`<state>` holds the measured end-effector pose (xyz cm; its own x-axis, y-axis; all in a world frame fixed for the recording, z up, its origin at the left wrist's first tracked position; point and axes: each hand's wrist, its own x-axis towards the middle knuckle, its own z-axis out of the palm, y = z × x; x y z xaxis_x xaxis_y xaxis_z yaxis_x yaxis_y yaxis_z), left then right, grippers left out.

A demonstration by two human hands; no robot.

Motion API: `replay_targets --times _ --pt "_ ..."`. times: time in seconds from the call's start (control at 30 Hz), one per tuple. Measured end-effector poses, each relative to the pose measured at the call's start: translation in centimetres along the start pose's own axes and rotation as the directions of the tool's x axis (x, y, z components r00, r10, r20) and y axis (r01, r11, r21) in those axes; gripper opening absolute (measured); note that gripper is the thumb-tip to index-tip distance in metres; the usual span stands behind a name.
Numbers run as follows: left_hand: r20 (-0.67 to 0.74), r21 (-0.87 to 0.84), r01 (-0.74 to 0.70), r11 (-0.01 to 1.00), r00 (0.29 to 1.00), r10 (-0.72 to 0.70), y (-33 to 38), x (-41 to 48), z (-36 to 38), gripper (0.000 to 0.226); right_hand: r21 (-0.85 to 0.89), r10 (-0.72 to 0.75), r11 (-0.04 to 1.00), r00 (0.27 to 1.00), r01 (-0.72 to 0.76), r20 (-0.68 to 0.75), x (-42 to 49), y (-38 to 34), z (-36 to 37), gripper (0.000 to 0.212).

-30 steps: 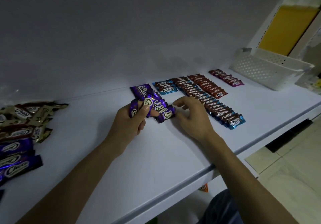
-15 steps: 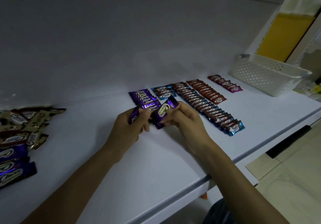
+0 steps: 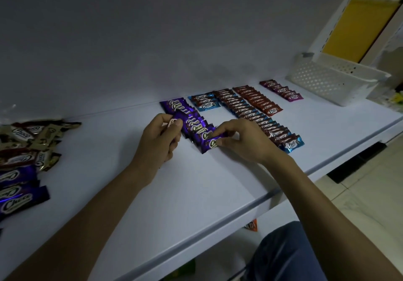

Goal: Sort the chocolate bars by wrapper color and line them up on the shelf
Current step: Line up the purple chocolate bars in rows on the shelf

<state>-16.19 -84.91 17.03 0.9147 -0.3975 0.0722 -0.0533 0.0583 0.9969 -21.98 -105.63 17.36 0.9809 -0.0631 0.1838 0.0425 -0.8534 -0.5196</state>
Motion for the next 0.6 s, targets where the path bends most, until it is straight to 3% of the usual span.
replay_targets --times 0.13,0.23,0.43,0.6 --pt "0.002 0.056 -0.066 0.996 0.998 0.066 -0.1 -0.2 0.0 0.014 -0.034 -0.013 0.999 0.998 0.011 -0.059 0.5 0.5 0.7 0.016" --pt "-0.024 -0.002 -0.007 1.0 1.0 0.007 -0.1 0.0 0.1 0.016 -0.023 -0.001 1.0 0.997 0.0 -0.073 0.7 0.4 0.8 0.022" --pt "-0.019 0.032 -0.032 0.999 0.999 0.033 -0.2 0.0 0.1 0.02 0.127 0.122 0.987 0.971 -0.097 -0.208 -0.2 0.5 1.6 0.043" --pt "-0.006 0.058 -0.063 0.996 0.998 0.063 -0.2 -0.1 0.1 0.022 0.016 0.137 0.991 0.971 -0.136 -0.197 -0.2 0.5 1.9 0.039"
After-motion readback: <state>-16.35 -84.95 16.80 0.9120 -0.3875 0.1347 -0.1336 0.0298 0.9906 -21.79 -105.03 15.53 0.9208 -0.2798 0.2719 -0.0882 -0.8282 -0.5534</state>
